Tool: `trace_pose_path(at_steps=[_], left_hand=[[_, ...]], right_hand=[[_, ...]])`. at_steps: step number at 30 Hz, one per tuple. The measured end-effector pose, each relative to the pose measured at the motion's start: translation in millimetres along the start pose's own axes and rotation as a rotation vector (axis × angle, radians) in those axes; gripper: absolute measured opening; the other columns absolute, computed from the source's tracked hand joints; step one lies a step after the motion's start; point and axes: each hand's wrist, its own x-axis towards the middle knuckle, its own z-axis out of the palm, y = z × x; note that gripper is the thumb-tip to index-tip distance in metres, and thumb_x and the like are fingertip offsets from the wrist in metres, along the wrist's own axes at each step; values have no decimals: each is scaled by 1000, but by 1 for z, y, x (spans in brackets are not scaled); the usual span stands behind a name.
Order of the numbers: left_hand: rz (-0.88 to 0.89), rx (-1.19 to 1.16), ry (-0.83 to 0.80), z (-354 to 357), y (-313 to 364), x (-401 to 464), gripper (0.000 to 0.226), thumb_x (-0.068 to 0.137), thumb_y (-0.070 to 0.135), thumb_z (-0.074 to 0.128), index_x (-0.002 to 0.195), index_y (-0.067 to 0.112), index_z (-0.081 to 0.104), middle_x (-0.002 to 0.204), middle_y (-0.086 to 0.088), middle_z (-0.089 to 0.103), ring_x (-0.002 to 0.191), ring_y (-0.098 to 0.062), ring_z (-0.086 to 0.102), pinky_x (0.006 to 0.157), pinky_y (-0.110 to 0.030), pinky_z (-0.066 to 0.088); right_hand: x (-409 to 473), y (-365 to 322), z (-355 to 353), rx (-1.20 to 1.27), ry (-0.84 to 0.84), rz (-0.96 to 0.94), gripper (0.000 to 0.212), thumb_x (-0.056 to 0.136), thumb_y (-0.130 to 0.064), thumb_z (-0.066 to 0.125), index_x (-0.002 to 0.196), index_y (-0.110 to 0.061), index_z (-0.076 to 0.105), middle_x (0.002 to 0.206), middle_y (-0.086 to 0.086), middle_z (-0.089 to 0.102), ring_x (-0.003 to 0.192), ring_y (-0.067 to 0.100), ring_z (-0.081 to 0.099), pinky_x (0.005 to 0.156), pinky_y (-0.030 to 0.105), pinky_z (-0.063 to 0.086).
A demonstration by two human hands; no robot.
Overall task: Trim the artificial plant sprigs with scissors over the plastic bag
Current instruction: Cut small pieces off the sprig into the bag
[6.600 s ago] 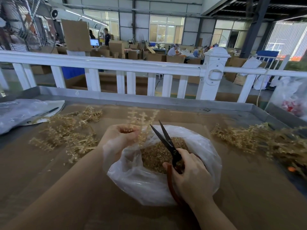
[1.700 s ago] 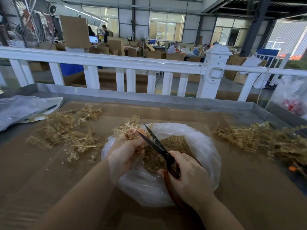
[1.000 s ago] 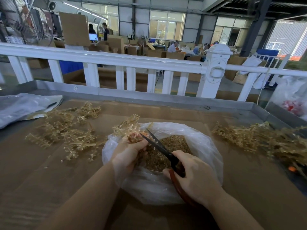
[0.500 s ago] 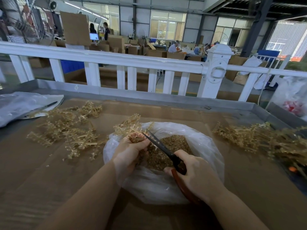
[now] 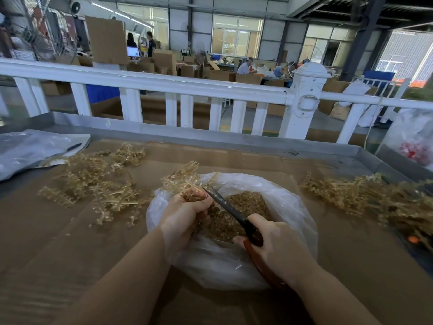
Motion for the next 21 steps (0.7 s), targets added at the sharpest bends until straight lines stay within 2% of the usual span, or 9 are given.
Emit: trace_pose_path(at_steps=[3, 6, 10, 17, 21], left_hand=[[-2, 13, 1, 0, 0, 0, 13, 80, -1, 68, 76, 9, 61, 59, -6, 57, 53, -17, 57, 54, -27, 51], [19, 19, -2, 0, -1, 0, 13, 80, -1, 68, 77, 10, 62, 64, -7, 60, 56, -18, 59, 56, -27, 53], [58, 27, -10, 0, -3, -2, 12, 80, -3, 67, 89, 4, 64, 81, -19, 63, 75, -30, 61, 78, -44, 54], [64, 36, -45, -1, -4, -2, 11, 77, -3, 68, 83, 5, 64, 76, -16, 64, 76, -31, 59, 81, -47, 52], [63, 26, -59, -1, -3, -3, 12, 77, -3, 68, 77, 8, 63, 69, -11, 63, 68, -26, 58, 72, -39, 51]], right_hand=[[1, 1, -1, -12, -4, -4, 27, 86, -56, 54, 96, -31, 53, 71, -12, 57, 66, 8, 55, 56, 16, 36], [0, 1, -1, -14, -18, -7, 27, 86, -59, 52, 93, -33, 49, 72, -11, 57, 67, 7, 54, 56, 15, 37], [-1, -1, 1, -19, -8, -2, 28, 84, -63, 50, 89, -36, 42, 78, -9, 58, 73, 6, 54, 63, 20, 38], [0, -4, 2, 9, -22, 9, 29, 85, -60, 52, 86, -34, 41, 78, -9, 55, 74, 7, 53, 61, 20, 33], [0, -2, 2, 3, -31, -6, 28, 86, -61, 50, 87, -35, 39, 76, -10, 55, 71, 7, 52, 61, 21, 34]])
